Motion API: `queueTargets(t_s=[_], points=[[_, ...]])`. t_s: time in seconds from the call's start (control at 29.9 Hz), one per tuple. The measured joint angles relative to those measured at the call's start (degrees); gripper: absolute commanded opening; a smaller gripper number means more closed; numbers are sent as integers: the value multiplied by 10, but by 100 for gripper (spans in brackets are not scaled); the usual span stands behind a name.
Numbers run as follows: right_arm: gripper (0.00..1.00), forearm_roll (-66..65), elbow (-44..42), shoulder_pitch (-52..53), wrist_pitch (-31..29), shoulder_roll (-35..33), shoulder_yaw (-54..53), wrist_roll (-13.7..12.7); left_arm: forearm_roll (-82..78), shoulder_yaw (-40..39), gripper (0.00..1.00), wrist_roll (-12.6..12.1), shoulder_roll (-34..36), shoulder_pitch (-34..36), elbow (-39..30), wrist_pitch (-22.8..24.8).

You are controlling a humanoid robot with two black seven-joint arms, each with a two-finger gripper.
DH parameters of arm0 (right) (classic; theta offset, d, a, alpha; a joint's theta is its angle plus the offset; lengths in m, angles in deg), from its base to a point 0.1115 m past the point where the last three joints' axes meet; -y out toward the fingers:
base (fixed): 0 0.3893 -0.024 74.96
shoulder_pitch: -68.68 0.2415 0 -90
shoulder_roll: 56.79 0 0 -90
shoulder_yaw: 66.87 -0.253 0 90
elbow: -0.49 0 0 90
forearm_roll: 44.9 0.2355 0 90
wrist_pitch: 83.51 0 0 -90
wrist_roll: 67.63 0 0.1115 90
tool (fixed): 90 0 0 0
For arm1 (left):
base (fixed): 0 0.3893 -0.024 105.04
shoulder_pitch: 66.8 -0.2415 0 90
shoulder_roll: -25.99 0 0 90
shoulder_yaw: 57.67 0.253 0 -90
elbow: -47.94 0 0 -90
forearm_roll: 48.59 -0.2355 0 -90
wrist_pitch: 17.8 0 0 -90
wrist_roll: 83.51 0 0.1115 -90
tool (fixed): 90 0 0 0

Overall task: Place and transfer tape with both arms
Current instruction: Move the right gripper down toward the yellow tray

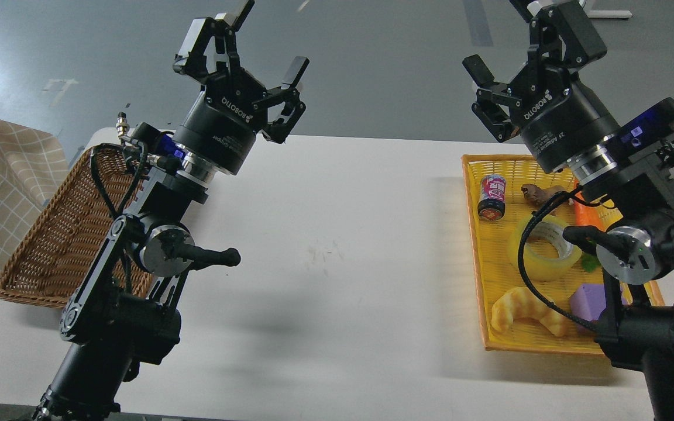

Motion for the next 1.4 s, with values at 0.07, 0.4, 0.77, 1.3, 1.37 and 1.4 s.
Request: queueTargets(t_s=[0.07,0.4,0.77,1.3,1.37,1.4], points=[[100,0,6,-2,-1,0,0,0,0,0,98,0,-1,0,0,1],[100,-1,11,-6,-1,0,-5,11,0,0,98,0,0,0,1,6],[100,-3,8,-14,2,0,-1,11,0,0,98,0,-2,2,2,6],[100,-1,9,-13,-1,0,1,7,0,-1,98,7,-2,5,2,36],[100,-1,12,-13,-1,0,0,8,0,-2,98,7,-2,5,2,43],[100,-2,14,-13,-1,0,0,9,0,-2,98,7,-2,5,2,44]])
